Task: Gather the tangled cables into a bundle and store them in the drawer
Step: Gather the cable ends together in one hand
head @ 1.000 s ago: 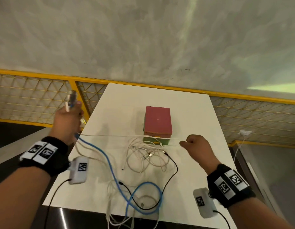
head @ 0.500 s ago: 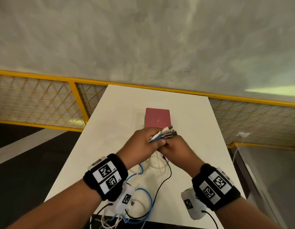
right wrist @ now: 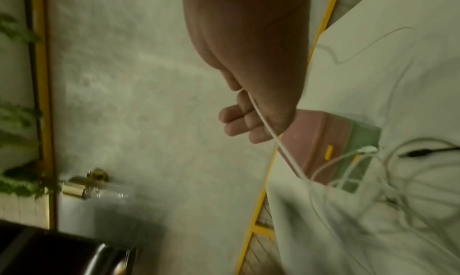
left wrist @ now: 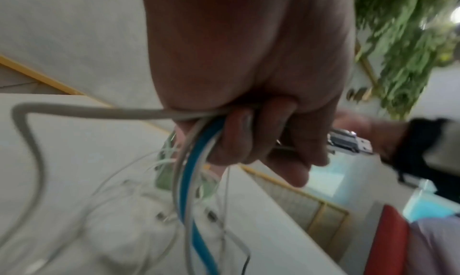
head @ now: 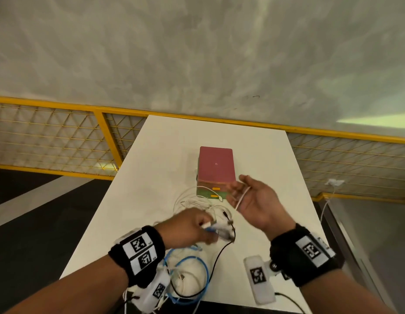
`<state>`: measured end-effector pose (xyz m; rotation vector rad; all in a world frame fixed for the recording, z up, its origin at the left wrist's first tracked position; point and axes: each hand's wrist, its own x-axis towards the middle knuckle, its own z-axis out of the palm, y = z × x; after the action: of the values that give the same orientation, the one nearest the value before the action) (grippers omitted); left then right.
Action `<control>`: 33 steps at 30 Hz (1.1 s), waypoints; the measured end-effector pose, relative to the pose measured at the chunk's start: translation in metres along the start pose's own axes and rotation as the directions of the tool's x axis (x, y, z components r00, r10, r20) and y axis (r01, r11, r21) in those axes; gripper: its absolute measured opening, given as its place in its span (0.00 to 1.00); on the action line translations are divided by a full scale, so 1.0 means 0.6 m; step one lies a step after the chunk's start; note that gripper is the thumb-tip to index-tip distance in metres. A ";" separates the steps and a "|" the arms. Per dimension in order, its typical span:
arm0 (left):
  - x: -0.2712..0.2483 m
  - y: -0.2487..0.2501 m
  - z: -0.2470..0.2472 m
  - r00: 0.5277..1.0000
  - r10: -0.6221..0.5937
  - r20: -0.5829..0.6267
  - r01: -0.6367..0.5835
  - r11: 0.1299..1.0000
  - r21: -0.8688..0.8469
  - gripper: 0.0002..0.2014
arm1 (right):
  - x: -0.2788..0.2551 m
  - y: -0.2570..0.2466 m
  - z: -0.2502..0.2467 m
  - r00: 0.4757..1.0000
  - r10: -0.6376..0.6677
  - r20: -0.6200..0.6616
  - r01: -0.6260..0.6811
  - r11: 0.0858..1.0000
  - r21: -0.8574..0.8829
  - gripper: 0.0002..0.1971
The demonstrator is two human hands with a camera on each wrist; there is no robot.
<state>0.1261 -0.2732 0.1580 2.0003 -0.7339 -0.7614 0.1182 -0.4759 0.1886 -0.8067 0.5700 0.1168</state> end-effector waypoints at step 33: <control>-0.026 0.009 -0.020 0.984 -0.175 0.016 0.173 0.946 -0.274 0.10 | -0.010 -0.065 0.027 0.992 0.037 0.122 -0.043 0.998 0.044 0.14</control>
<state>0.1240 -0.2583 0.1718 1.8276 -0.4218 -0.9055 0.1322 -0.4905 0.2260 -0.7374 0.4727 0.1877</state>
